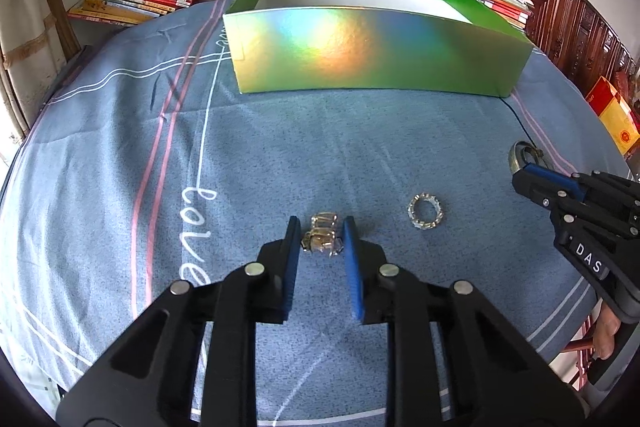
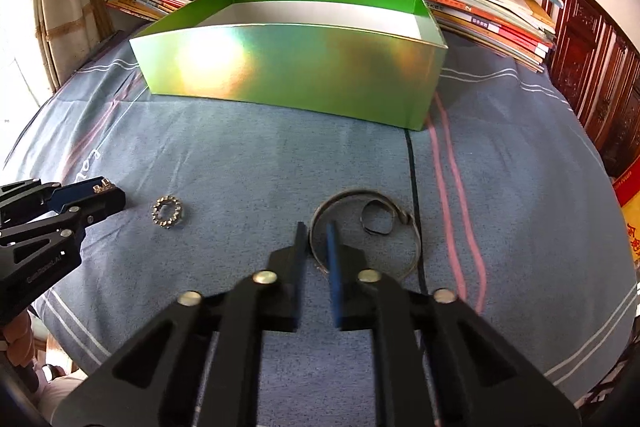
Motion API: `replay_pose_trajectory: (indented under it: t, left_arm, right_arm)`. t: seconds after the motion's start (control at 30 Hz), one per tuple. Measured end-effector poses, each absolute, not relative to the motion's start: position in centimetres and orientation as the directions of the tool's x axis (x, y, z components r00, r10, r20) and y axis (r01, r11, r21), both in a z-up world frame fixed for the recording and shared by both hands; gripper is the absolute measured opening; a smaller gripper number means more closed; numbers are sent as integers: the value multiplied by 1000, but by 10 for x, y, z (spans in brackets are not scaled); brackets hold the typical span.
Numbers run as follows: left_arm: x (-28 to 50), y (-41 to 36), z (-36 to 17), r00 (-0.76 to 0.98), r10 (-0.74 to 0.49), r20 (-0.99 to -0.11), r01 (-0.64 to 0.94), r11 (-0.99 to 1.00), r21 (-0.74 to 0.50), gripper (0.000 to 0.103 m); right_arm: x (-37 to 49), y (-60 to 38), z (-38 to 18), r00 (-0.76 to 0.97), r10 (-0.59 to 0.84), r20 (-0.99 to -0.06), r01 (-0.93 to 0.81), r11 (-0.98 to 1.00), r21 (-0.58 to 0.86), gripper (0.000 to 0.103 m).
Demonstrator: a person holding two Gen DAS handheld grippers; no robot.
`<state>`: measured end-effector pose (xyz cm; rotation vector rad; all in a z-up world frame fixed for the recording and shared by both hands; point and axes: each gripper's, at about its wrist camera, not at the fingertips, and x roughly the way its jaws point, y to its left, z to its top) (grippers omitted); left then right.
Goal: Organize jewelry
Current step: 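Grasp the silver charm with the left tool while the right tool grasps the silver bangle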
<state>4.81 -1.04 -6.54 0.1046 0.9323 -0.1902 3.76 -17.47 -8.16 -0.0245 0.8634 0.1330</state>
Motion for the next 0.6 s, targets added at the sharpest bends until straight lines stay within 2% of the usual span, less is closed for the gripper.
replay_pose_trajectory:
  t: [0.13, 0.2, 0.37, 0.6]
  left_arm:
    - [49, -10, -65, 580, -127, -804, 206, 979, -7, 20]
    - [49, -10, -62, 587, -130, -799, 205, 979, -9, 14]
    - [50, -12, -56, 595, -139, -791, 210, 978, -13, 14]
    - [48, -6, -56, 595, -140, -792, 201, 979, -22, 14]
  right_arm:
    - [37, -175, -78, 641, 126, -757, -141, 989, 45, 4]
    - [36, -178, -72, 656, 125, -745, -136, 990, 46, 4]
    - [31, -187, -49, 704, 123, -700, -123, 991, 49, 4]
    - [33, -190, -58, 686, 113, -719, -107, 993, 54, 5]
